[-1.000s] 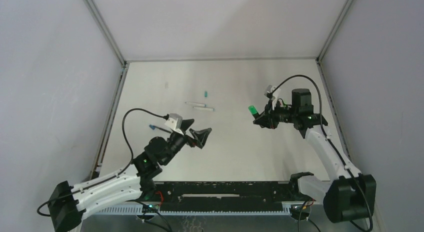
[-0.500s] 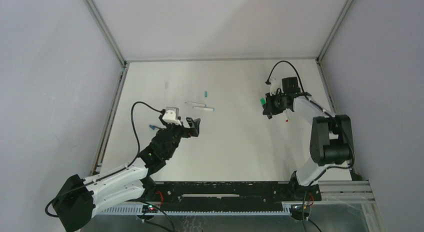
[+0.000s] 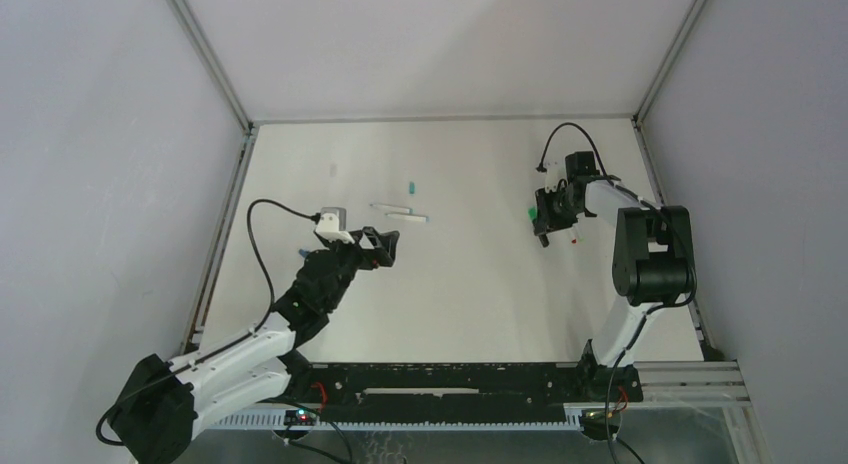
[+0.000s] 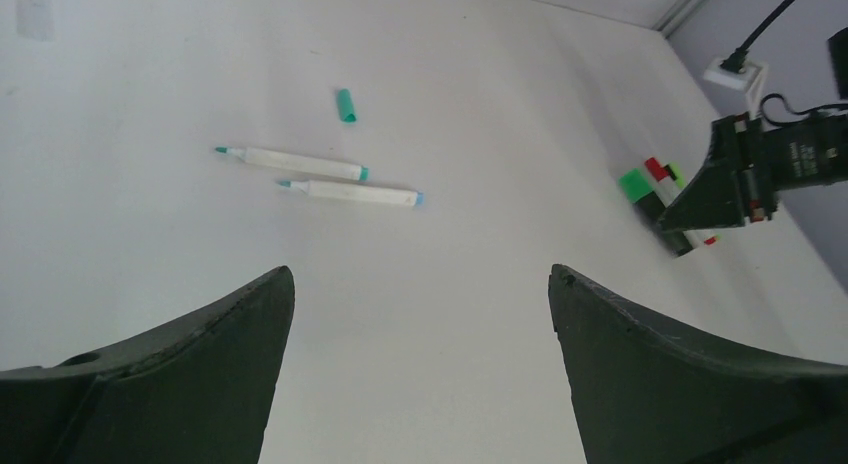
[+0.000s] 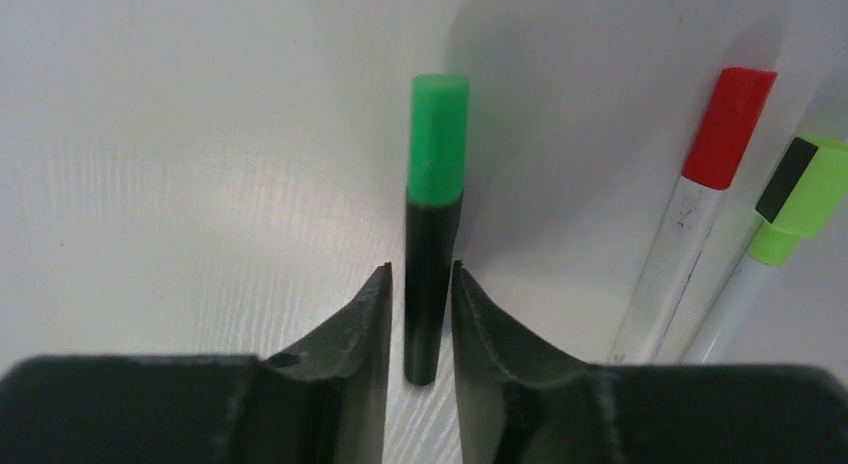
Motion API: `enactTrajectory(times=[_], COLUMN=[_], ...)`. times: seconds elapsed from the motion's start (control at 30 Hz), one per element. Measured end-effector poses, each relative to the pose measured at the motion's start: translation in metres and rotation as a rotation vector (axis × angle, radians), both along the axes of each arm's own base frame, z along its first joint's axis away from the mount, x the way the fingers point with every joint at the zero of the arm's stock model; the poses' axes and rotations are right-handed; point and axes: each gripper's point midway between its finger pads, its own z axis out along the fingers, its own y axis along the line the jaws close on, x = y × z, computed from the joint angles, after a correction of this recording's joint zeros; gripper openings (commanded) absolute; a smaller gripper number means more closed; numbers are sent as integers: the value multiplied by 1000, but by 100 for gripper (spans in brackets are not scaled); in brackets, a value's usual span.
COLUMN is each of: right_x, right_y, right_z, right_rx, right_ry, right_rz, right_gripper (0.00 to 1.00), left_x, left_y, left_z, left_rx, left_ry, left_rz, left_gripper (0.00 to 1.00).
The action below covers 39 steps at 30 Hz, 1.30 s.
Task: Insert the pens into the pen caps
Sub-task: Place the pen at the center of the board, then pick up the pen from the center of the board.
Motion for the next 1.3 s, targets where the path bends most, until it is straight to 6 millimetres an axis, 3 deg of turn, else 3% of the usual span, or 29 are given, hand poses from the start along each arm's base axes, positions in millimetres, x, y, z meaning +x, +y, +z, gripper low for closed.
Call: enactTrajectory(times=[0.3, 0.4, 0.67, 0.8, 1.07, 1.2, 1.3], right_x=[-4, -7, -18, -27, -45, -48, -50], right_y=[-12, -11, 9, 18, 37, 42, 43], right_z=[3, 18, 85, 106, 137, 141, 142], right_rx=[2, 13, 100, 152, 252, 277, 288], right_ry=[10, -18, -182, -227, -286, -292, -291], right_rz=[-10, 19, 153, 201, 288, 311, 321], right_gripper=[48, 50, 50, 50, 50, 50, 50], left_x=[2, 2, 7, 17, 45, 53, 57], left_y=[-5, -5, -7, -11, -14, -12, -14], left_z=[-10, -14, -32, -28, -34, -46, -55], left_rx=[-103, -130, -167, -181, -189, -163, -145], left_ry=[88, 118, 233, 269, 379, 437, 477], left_rz=[-60, -68, -59, -48, 20, 45, 54], left_gripper=[99, 96, 90, 85, 67, 66, 56])
